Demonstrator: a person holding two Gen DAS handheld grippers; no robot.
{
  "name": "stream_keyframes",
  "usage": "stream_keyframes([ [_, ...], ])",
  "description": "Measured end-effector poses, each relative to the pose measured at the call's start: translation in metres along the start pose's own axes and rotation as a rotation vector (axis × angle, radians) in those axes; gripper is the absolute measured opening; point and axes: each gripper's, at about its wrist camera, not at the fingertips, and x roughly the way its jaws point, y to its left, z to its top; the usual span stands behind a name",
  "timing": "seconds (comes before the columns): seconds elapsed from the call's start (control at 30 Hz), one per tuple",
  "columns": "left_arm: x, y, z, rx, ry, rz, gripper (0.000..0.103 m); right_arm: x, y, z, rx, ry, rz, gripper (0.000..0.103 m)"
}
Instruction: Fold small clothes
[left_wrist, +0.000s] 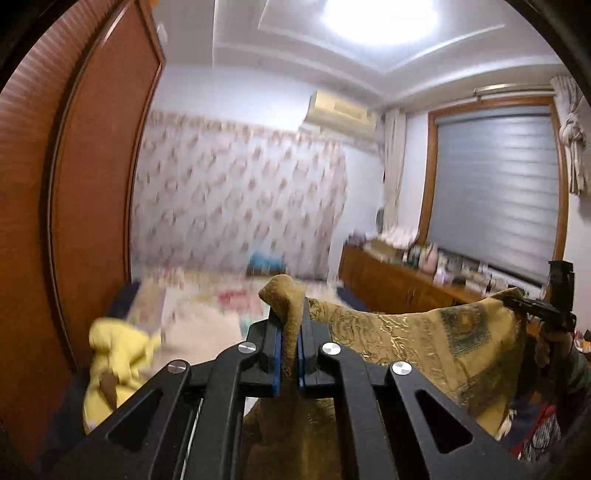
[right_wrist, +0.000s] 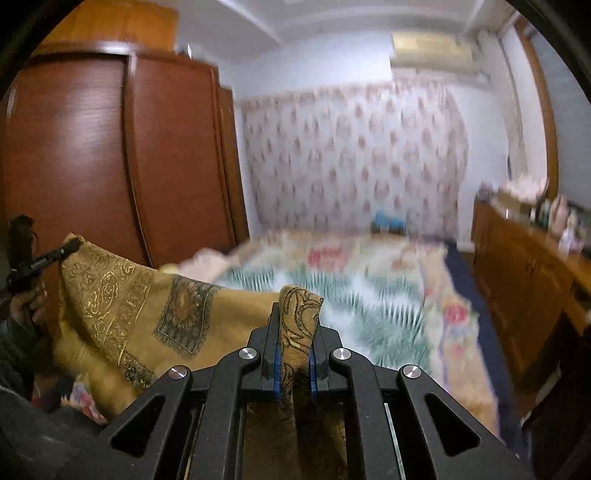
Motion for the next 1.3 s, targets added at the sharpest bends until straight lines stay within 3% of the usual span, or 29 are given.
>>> stream_keyframes([
  [0.13, 0.013, 0.004, 0.046, 0.043, -0.063, 0.045, 0.007, -0.032, 0.007, 0.054, -0.087, -0.121, -0.013, 0.010],
  [0.27, 0.075, 0.023, 0.080, 0.082, -0.036, 0.109, 0.007, -0.005, -0.001, 0.109, -0.142, -0.130, -0.027, 0.010],
  [0.37, 0.149, 0.043, 0.084, 0.111, 0.028, 0.167, 0.007, 0.065, -0.012, 0.135, -0.202, -0.049, -0.080, 0.010],
  [0.47, 0.230, 0.064, 0.068, 0.145, 0.117, 0.220, 0.007, 0.153, -0.022, 0.137, -0.223, 0.071, -0.137, 0.010],
  [0.53, 0.287, 0.082, 0.047, 0.165, 0.229, 0.236, 0.017, 0.212, -0.037, 0.123, -0.182, 0.164, -0.172, 0.011],
  [0.63, 0.350, 0.112, 0.004, 0.147, 0.403, 0.235, 0.026, 0.289, -0.060, 0.084, -0.115, 0.303, -0.237, 0.034],
  [0.67, 0.356, 0.112, -0.006, 0.150, 0.428, 0.245, 0.027, 0.308, -0.069, 0.068, -0.083, 0.339, -0.258, 0.036],
  [0.73, 0.362, 0.116, -0.028, 0.155, 0.454, 0.236, 0.043, 0.330, -0.078, 0.045, -0.032, 0.381, -0.280, 0.036],
  [0.77, 0.362, 0.116, -0.036, 0.150, 0.461, 0.219, 0.046, 0.338, -0.081, 0.034, -0.014, 0.402, -0.274, 0.038],
  [0.93, 0.349, 0.109, -0.068, 0.135, 0.522, 0.152, 0.068, 0.340, -0.078, -0.005, -0.036, 0.468, -0.219, 0.048],
  [1.03, 0.338, 0.098, -0.087, 0.121, 0.545, 0.124, 0.070, 0.329, -0.084, -0.013, -0.025, 0.479, -0.184, 0.056],
  [1.13, 0.325, 0.088, -0.099, 0.116, 0.568, 0.122, 0.070, 0.326, -0.095, -0.016, 0.005, 0.497, -0.152, 0.056],
  [1.3, 0.304, 0.077, -0.114, 0.111, 0.576, 0.111, 0.070, 0.282, -0.108, -0.041, 0.048, 0.525, -0.164, 0.056],
])
